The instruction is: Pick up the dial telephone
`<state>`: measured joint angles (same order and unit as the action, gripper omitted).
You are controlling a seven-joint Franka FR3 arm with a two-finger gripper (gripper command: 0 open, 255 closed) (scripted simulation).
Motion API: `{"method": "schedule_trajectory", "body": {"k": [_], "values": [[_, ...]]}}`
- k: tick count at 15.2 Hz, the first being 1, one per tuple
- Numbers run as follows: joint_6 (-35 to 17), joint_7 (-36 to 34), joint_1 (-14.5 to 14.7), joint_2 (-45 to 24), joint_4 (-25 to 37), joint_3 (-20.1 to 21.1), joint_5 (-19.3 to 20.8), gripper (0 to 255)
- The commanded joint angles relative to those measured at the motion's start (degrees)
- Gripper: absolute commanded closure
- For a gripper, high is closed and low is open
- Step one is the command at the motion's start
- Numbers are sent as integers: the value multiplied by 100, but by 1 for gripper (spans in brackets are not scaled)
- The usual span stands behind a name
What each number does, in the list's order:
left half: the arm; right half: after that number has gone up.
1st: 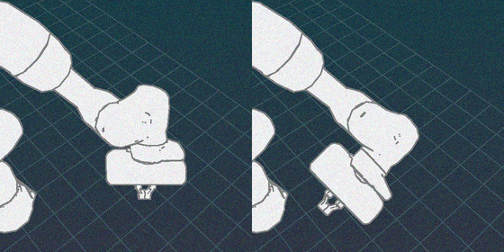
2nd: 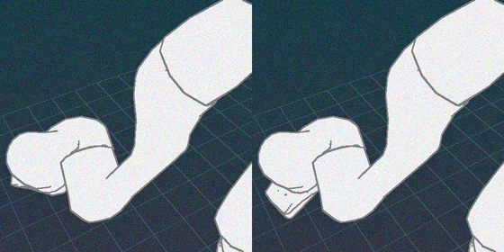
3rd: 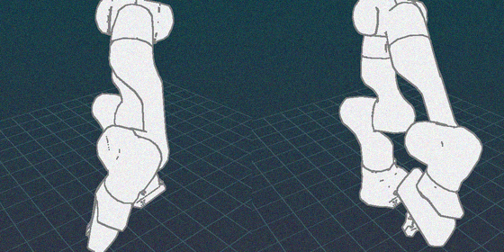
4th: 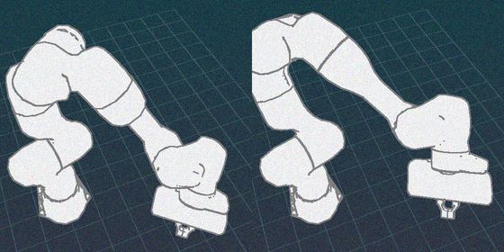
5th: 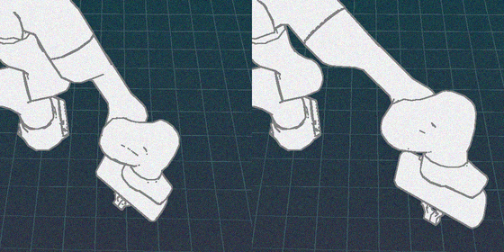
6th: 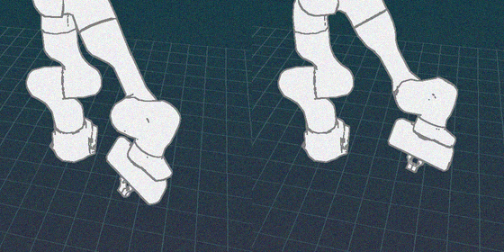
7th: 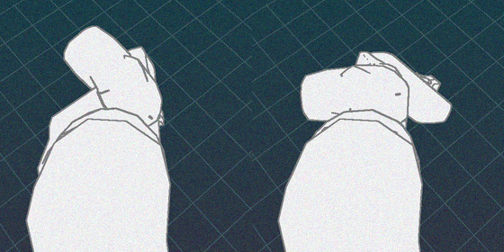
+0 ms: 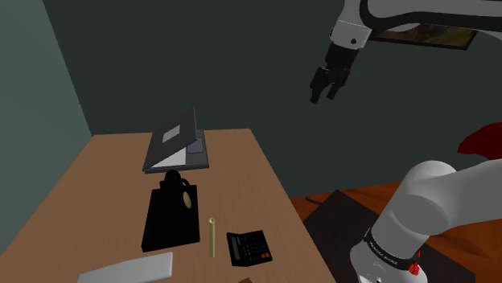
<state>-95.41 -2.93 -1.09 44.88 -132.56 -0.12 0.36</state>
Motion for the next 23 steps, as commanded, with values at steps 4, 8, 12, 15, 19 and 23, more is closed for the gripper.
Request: {"method": "schedule_trajectory", "body": {"k": [4,8,12,15,19,23], "values": [[-242,-427,85,-233,-79,343,-196,0],[-579,-989,193,-645,-83,794,-425,0],[-919,-1547,277,-1168,29,1239,-598,0],[-1166,-1970,322,-1625,189,1564,-673,0],[-1472,-2551,357,-2314,504,1988,-678,0],[-1730,-3167,381,-3091,933,2388,-546,0]]}}
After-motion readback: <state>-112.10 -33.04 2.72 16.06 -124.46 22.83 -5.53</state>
